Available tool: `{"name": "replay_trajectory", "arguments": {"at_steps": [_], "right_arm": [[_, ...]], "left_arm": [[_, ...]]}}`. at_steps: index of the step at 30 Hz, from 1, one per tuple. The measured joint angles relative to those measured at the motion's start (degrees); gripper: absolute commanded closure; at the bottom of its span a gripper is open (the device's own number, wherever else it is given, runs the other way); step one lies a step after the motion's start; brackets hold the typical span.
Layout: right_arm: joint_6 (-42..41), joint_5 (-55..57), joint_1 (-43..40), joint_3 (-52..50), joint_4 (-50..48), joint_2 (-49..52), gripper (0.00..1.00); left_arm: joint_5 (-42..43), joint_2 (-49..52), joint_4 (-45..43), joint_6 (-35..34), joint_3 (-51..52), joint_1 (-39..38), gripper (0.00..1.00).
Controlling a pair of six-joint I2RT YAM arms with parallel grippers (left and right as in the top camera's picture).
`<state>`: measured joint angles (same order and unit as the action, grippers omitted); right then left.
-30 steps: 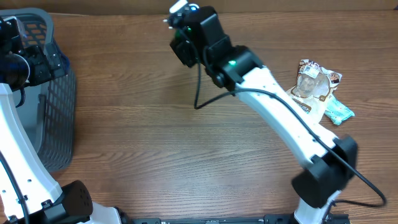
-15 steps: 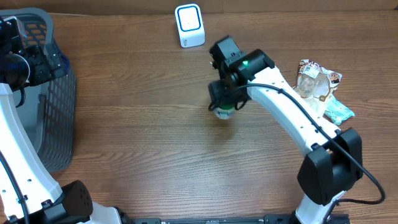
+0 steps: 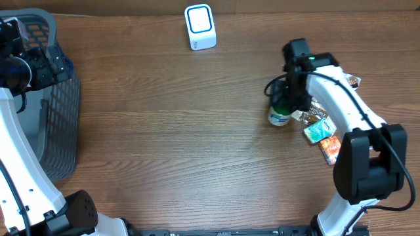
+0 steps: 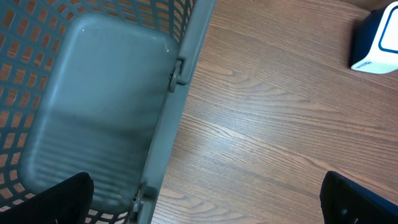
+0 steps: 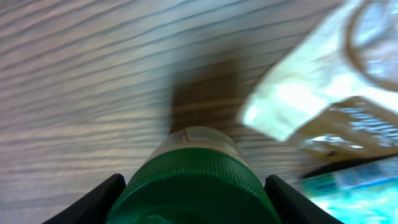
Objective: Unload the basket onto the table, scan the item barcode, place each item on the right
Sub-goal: 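Carry the jar right and set it down by the pile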
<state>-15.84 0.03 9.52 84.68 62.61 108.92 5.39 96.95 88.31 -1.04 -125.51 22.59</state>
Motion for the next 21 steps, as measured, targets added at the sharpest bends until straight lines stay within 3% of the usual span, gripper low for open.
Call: {"name": "replay_trajectory", "arguments": {"at_steps": [13,17,21], "right_arm": [[-0.3,0.3,-2.7,0.0,-3.6,1.7,0.55],[-0.4,1.0,-2.6,0.0,-3.6,3.1,0.41],[-0.7,1.7,-2.6,0.0,-4.6,3.2,0.05]], "left_arm": [[0.0,0.0,0.0,0.0,0.0,0.0,0.00],[0.0,0.0,0.0,0.0,0.0,0.0,0.00],[0.0,0.0,0.0,0.0,0.0,0.0,0.00]]}}
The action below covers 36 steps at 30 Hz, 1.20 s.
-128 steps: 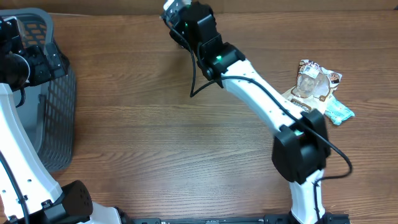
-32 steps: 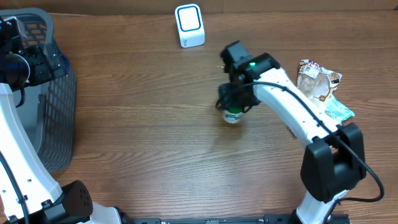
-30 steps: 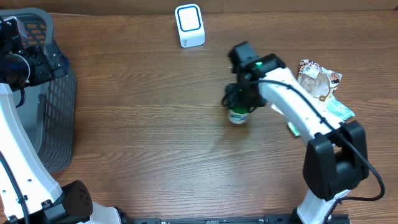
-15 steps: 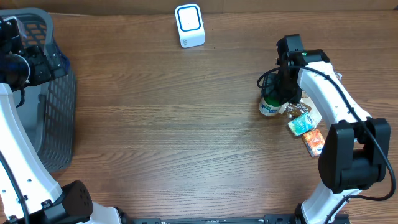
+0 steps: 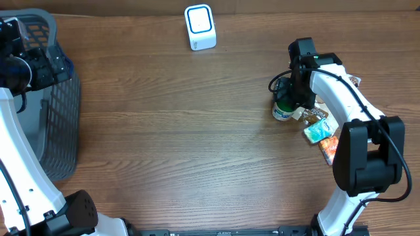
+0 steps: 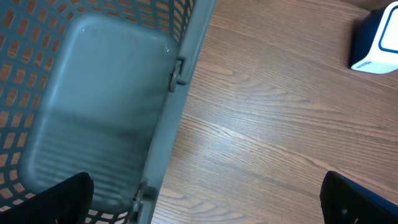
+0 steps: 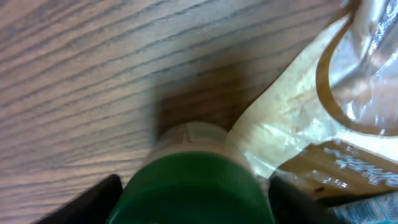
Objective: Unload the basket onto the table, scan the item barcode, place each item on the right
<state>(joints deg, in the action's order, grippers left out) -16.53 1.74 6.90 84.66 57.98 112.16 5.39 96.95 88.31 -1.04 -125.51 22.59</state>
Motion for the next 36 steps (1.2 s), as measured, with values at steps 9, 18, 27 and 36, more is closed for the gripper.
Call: {"name": "replay_trajectory", "arguments": {"at_steps": [9,18,27,36], "right_arm": [[0.1,0.2,0.0,6.1,8.0,-0.4,0.00],[0.0,-0.4,1.6,16.7,19.2,-13.9,0.00],[0.1,-2.0,5.7,17.5,25.9,-34.9,0.00],[0.0,-4.3,5.9,17.6,28.8,-46.4,0.00]], "left_arm": [[0.0,0.0,0.0,0.0,0.0,0.0,0.00],[0.0,0.0,0.0,0.0,0.0,0.0,0.00],[0.0,0.0,0.0,0.0,0.0,0.0,0.01],[0.0,0.0,0.0,0.0,0.0,0.0,0.01]]}}
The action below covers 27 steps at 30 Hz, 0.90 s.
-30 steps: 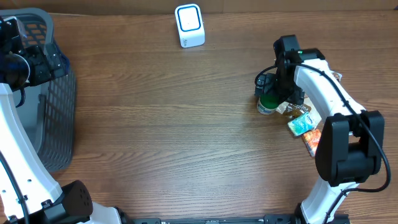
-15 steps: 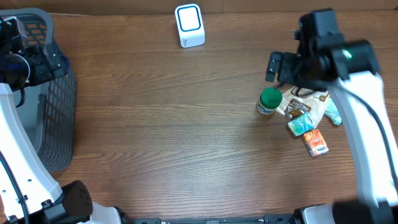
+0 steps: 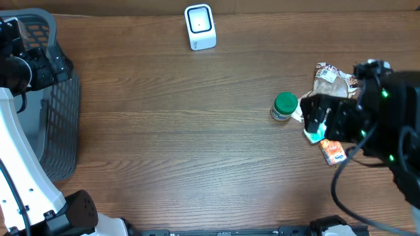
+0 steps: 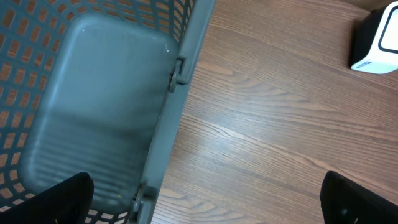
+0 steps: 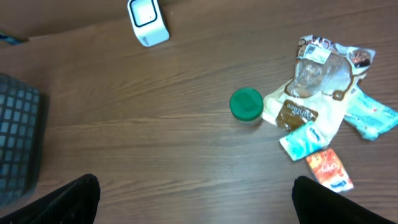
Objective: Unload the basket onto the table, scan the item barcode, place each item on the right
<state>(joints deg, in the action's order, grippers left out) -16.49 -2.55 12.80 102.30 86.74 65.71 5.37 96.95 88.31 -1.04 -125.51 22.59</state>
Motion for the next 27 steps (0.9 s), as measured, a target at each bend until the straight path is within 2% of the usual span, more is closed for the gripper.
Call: {"name": "replay_trajectory", "arguments": {"at_steps": [5,11,18,23,27], "right_arm": [[0.0,-0.2,0.0,0.1,6.9,-1.1,0.00],[0.0,0.1,0.0,0.1,6.0,-1.1,0.00],[1.7,3.1,0.0,-3.3,-4.0,-3.1,0.00],[5.2,3.5,0.0,-12.0,-11.0,-9.9,0.00],[7.6,3.4,-1.1,-23.6,-23.5,-18.4,0.00]], "left_arm": [[0.0,0.0,0.0,0.0,0.0,0.0,0.00],[0.0,0.0,0.0,0.0,0.0,0.0,0.01],[0.0,0.0,0.0,0.0,0.0,0.0,0.00],[0.0,0.0,0.0,0.0,0.0,0.0,0.01],[0.0,0.0,0.0,0.0,0.0,0.0,0.00]]}}
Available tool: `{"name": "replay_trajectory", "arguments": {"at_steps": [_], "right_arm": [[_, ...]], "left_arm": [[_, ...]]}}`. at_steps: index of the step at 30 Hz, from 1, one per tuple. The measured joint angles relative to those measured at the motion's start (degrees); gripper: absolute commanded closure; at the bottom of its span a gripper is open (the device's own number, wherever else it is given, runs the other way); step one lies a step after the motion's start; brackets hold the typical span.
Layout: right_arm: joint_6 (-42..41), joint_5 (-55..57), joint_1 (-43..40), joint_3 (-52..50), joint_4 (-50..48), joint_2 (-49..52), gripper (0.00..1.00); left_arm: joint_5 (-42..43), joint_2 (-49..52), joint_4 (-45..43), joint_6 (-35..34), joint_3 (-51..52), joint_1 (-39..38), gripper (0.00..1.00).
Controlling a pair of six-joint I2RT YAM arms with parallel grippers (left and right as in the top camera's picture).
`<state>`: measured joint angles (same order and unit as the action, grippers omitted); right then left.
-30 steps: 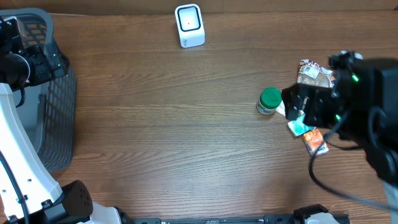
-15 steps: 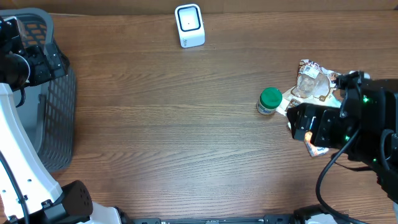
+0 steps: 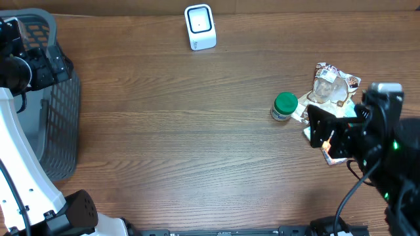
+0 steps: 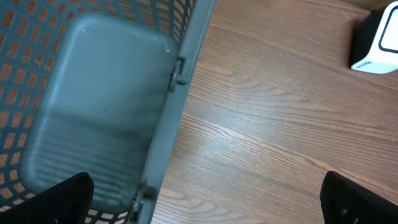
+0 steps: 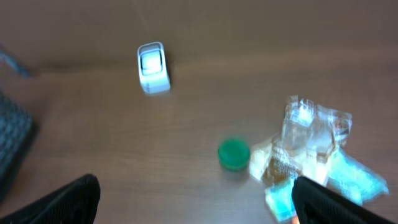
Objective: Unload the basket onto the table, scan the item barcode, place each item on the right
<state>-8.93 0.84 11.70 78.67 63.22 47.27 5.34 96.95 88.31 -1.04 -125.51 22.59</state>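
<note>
A small jar with a green cap (image 3: 284,105) stands upright on the table beside a pile of snack packets (image 3: 326,84); the right wrist view shows the same jar (image 5: 234,154). The white and blue barcode scanner (image 3: 199,26) stands at the far edge and also shows as the scanner (image 5: 153,76). My right gripper (image 5: 196,205) is open and empty, high above the table and well back from the jar. My left gripper (image 4: 205,202) is open and empty over the basket rim.
A grey mesh basket (image 3: 60,124) stands at the left edge, its floor (image 4: 99,106) bare. Several packets (image 5: 311,146), teal and orange among them, lie right of the jar. The scanner's corner (image 4: 378,40) shows in the left wrist view.
My right arm has shifted a little toward the near right edge, and its camera view has tilted, so scanner and jar sit lower in frame. Jar, packets and left arm are unchanged.
My right gripper was low around the green-capped jar left of the packets. Then it was still on the jar, now pushed against the packets. After that it was open and high above the table, the jar left standing, and it is farther back now.
</note>
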Motion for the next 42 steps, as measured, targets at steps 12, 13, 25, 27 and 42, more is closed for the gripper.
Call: {"name": "replay_trajectory", "arguments": {"at_steps": [12,13,25,27,42], "right_arm": [[3.1,-1.3,-2.6,-39.9,-34.2,-24.3,0.00],[3.8,-1.7,-2.7,-42.7,-36.7,-25.9,0.00],[7.7,-6.8,-4.7,-68.0,-53.8,-40.6,0.00],[7.8,-7.6,-4.8,-70.8,-54.9,-42.4,0.00],[8.5,-9.4,-4.9,-77.1,-57.7,-46.4,0.00]], "left_arm": [[0.0,0.0,0.0,0.0,0.0,0.0,0.01],[0.0,0.0,0.0,0.0,0.0,0.0,0.00],[0.0,0.0,0.0,0.0,0.0,0.0,0.00],[0.0,0.0,0.0,0.0,0.0,0.0,0.00],[0.0,0.0,0.0,0.0,0.0,0.0,0.01]]}}
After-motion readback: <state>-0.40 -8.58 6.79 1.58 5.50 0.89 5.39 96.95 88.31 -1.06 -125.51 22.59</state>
